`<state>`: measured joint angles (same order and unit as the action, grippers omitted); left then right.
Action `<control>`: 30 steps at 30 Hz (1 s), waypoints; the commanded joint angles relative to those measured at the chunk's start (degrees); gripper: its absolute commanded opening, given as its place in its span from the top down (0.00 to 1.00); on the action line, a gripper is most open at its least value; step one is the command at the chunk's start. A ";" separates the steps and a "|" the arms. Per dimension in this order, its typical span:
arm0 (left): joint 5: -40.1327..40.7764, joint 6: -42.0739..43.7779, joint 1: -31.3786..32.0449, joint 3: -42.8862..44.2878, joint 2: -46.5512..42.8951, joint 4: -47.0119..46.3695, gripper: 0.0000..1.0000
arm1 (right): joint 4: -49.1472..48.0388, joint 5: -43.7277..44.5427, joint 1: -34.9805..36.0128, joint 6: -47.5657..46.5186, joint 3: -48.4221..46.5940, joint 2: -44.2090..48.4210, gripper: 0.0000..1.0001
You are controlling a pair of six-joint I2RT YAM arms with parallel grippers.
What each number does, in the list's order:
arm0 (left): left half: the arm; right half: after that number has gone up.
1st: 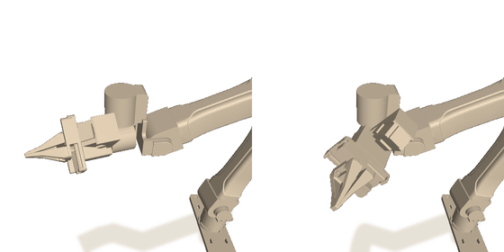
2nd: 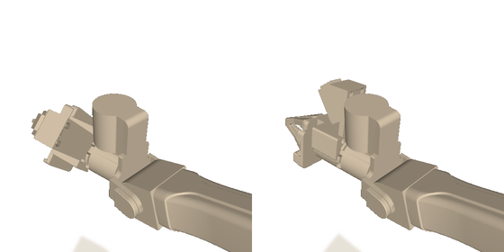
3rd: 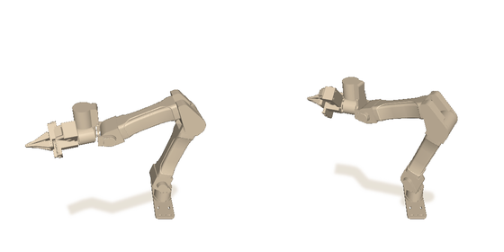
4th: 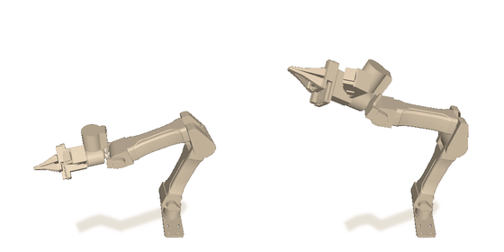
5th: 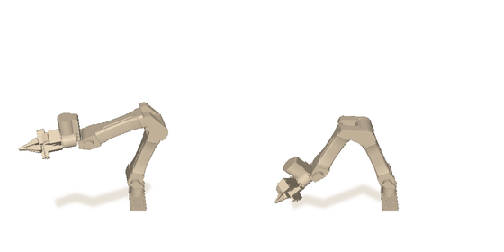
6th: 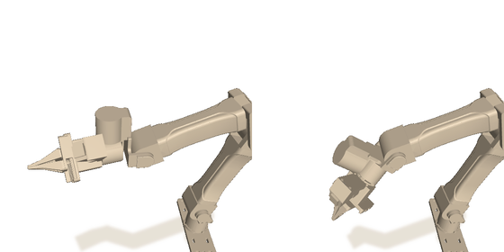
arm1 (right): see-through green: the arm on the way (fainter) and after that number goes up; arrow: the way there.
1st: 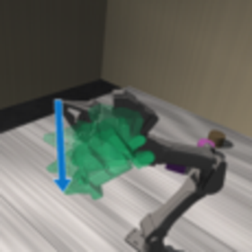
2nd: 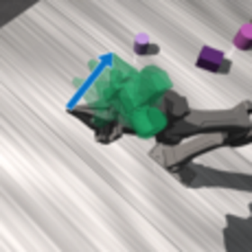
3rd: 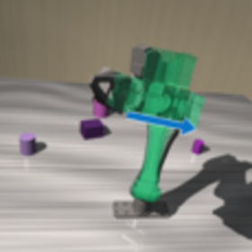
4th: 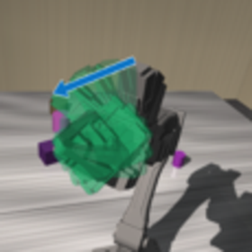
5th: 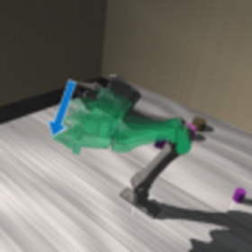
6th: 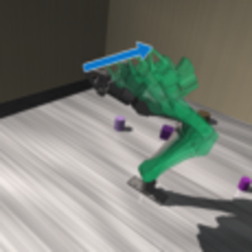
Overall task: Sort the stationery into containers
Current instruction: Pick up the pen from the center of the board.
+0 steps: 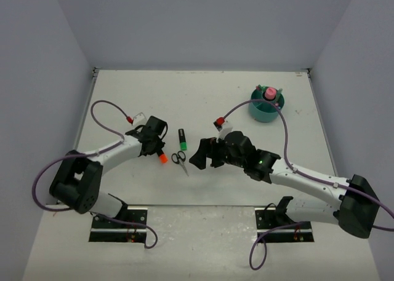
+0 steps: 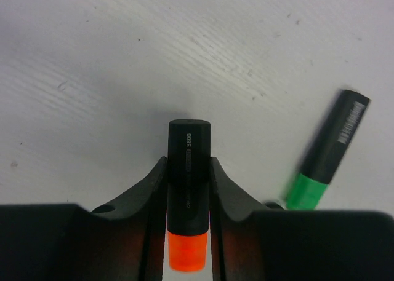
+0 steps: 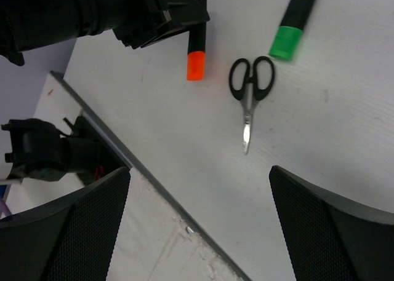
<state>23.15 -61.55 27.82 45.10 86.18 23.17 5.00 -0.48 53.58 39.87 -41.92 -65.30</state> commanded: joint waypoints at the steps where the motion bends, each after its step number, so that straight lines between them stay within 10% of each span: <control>1: -0.69 -4.96 1.44 -1.44 -14.41 0.58 1.00 | -16.69 -14.01 0.49 -0.01 0.42 -4.66 0.06; 13: -1.74 -19.72 12.99 -5.41 -33.35 2.23 1.00 | -29.96 -7.23 3.99 3.26 -2.06 -12.54 0.49; 25: -2.49 -22.40 15.07 -5.29 -35.46 1.52 1.00 | -26.18 -2.43 5.67 4.85 -6.17 -16.19 0.65; 30: -1.13 -22.67 15.07 -5.16 -35.46 1.56 1.00 | -22.83 -1.63 7.55 3.42 -8.41 -17.52 0.56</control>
<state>20.16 -82.32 42.52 39.68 51.13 25.34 -18.48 -4.01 59.15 44.04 -46.06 -82.12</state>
